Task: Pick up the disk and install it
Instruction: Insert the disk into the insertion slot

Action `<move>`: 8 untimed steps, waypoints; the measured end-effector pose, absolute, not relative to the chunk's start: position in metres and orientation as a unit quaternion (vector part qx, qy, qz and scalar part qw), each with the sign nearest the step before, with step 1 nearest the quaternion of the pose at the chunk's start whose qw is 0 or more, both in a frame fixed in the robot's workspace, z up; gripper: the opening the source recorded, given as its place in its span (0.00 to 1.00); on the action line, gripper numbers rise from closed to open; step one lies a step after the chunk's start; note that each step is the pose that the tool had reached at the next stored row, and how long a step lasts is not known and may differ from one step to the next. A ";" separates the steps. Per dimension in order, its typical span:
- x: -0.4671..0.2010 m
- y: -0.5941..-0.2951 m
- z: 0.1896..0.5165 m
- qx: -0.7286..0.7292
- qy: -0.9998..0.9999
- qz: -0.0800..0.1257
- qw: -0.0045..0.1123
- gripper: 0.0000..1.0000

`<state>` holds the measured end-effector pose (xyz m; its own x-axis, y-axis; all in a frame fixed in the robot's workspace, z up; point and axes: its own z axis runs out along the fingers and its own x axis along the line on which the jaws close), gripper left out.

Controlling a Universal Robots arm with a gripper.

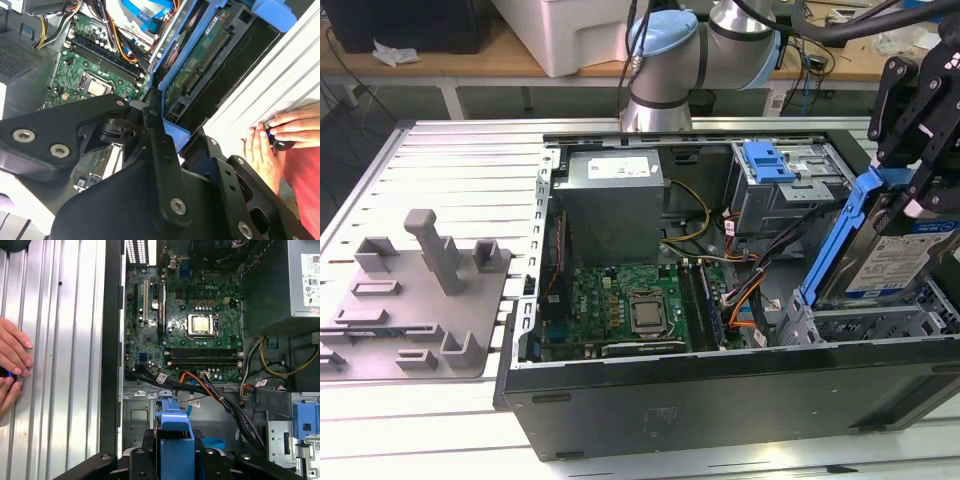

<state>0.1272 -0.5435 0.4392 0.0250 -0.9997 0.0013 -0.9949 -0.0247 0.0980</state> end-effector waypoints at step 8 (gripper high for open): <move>0.127 -0.544 0.437 0.715 -0.697 -0.034 0.036 0.37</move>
<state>0.1272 -0.5436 0.4368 0.0250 -0.9997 0.0013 -0.9949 -0.0247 0.0980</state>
